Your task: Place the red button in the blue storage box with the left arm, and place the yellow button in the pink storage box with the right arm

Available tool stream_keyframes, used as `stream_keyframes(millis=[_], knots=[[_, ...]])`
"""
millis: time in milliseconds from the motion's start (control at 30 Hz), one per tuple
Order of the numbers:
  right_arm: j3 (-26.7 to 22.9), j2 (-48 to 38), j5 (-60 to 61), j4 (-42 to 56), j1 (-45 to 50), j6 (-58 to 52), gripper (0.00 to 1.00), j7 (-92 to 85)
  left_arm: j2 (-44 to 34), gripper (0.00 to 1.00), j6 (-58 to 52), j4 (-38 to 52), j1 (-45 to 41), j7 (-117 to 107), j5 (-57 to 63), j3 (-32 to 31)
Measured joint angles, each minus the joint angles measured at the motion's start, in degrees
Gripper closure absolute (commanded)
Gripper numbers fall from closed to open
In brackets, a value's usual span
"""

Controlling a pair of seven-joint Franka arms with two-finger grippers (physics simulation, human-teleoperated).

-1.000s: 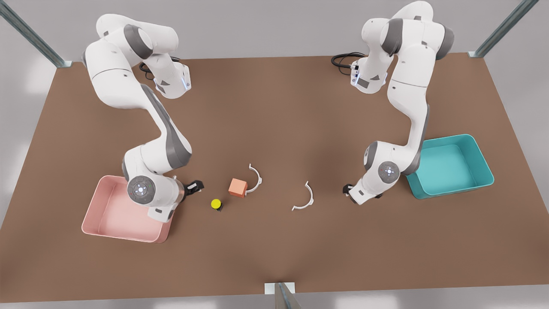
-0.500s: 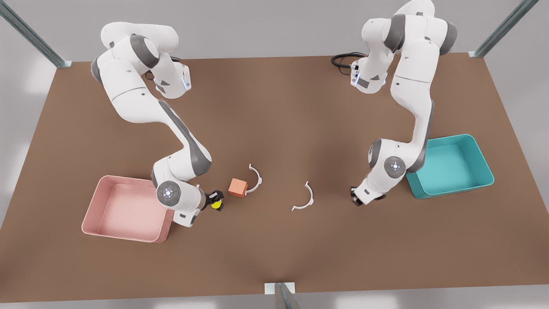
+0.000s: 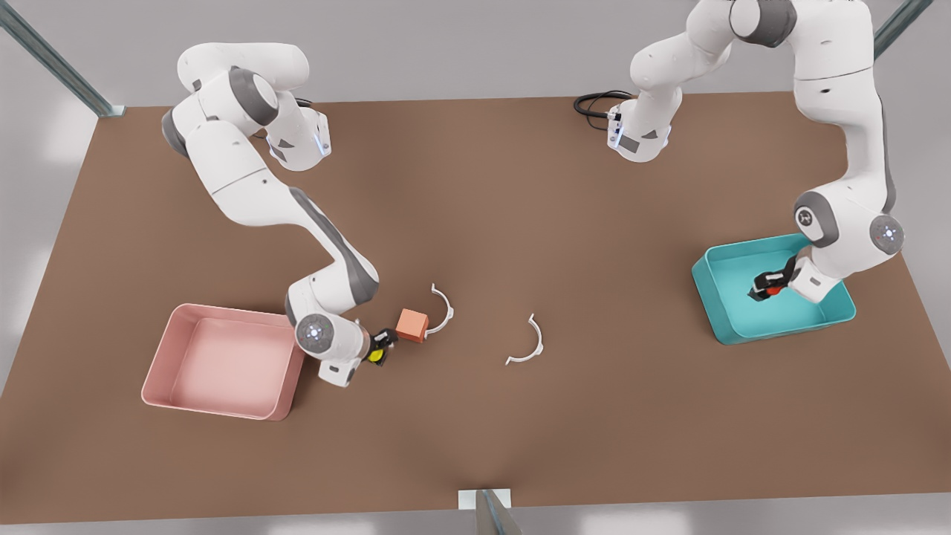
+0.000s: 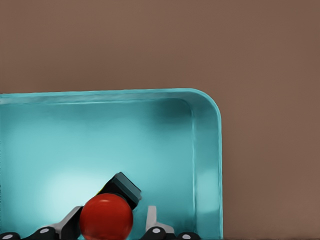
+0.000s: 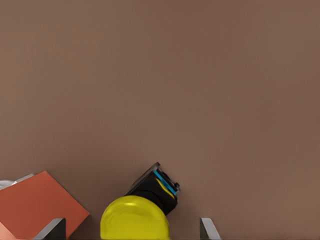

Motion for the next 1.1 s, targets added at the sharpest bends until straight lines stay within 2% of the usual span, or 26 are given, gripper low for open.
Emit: stream_keyframes(millis=[133, 200, 267, 333, 400, 467, 600, 833, 933, 1100], knots=[[0.0, -0.1, -0.7, -2.4, -0.2, 2.6, 0.00, 0.1, 0.3, 0.00, -0.9, 0.6, 0.1, 6.5, -0.4, -0.3], [0.0, -0.1, -0.9, -3.2, -0.4, 4.2, 0.00, 0.2, -0.3, 0.00, -2.2, 5.4, -3.1, 7.2, -0.2, -1.1], [0.0, -0.1, -0.9, -3.4, -0.4, 5.5, 0.24, 0.2, -0.5, 0.00, -5.7, 16.2, -7.8, 6.1, -0.6, -1.3], [0.0, 0.0, -1.7, -3.7, -0.5, 6.6, 0.31, 0.2, -0.5, 0.00, -9.9, 26.0, -11.1, 3.8, -1.6, -1.4], [0.0, 0.0, -2.3, -3.8, -0.5, 7.4, 0.42, 0.2, -0.8, 0.00, -14.5, 33.5, -16.3, 1.4, -1.9, 0.8], [0.0, 0.0, -2.5, -3.8, -0.6, 8.0, 0.45, 0.1, -2.1, 0.00, -19.3, 37.7, -21.5, -0.9, -1.8, 3.2], [0.0, 0.0, -2.6, -3.8, -0.6, 8.8, 0.46, -0.1, -1.2, 0.00, -27.0, 41.9, -22.9, -5.6, 1.4, -1.4], [1.3, -4.5, -2.7, -3.3, -2.5, 8.5, 0.46, -0.3, 2.6, 0.00, -34.9, 46.0, -22.8, -12.9, 2.4, -2.3], [5.6, -8.1, -2.7, -3.5, -8.0, 5.8, 0.46, -0.3, 2.6, 0.00, -36.3, 46.0, -22.8, -15.2, 2.1, -2.3], [7.4, -11.4, -2.8, -3.7, -14.6, 0.8, 0.45, -1.6, 2.6, 0.00, -37.4, 46.0, -22.7, -18.2, 1.7, -2.2]])
